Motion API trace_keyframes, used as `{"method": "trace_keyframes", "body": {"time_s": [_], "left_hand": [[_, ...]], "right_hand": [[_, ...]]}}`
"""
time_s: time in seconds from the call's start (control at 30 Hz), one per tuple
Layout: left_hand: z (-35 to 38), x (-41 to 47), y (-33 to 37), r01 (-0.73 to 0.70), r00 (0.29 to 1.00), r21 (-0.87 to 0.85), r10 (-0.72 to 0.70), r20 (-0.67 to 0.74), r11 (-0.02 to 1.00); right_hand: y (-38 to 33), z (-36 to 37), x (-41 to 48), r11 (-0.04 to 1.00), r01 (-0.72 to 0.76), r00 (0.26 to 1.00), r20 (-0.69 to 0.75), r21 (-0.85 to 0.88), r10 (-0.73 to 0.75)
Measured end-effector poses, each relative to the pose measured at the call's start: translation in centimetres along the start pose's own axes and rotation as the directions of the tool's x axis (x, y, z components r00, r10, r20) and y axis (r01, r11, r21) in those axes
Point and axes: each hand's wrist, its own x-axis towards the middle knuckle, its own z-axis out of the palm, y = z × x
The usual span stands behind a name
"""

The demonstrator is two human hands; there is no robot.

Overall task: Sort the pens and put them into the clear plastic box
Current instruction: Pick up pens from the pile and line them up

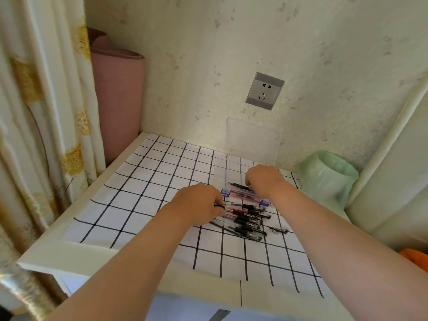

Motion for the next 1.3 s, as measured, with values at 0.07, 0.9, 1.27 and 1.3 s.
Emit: {"method": "trace_keyframes", "body": {"time_s": [0.07, 0.9, 1.27, 1.3], "left_hand": [[0.0, 0.0, 0.2, -0.011, 1.000, -0.012, 0.011, 0.000, 1.000], [-0.6, -0.3, 2.0, 0.012, 0.991, 0.034, -0.007, -0.135, 0.999], [0.4, -0.3, 3.4, 0.017, 1.000, -0.140, -0.020, -0.023, 0.990], [0.4, -0.2, 3.5, 0.018, 0.999, -0.154, -0.022, -0.023, 0.988]], "right_hand": [[0.0, 0.1, 0.3, 1.000, -0.004, 1.000, 0.021, 0.002, 0.004], [0.2, -0.5, -11.1, 0.715, 0.073, 0.964, -0.232, 0.695, 0.127], [0.7, 1.9, -13.3, 0.730, 0.121, 0.958, -0.273, 0.673, 0.093], [0.9, 1.9, -13.2, 0.731, 0.120, 0.957, -0.275, 0.672, 0.095]]}}
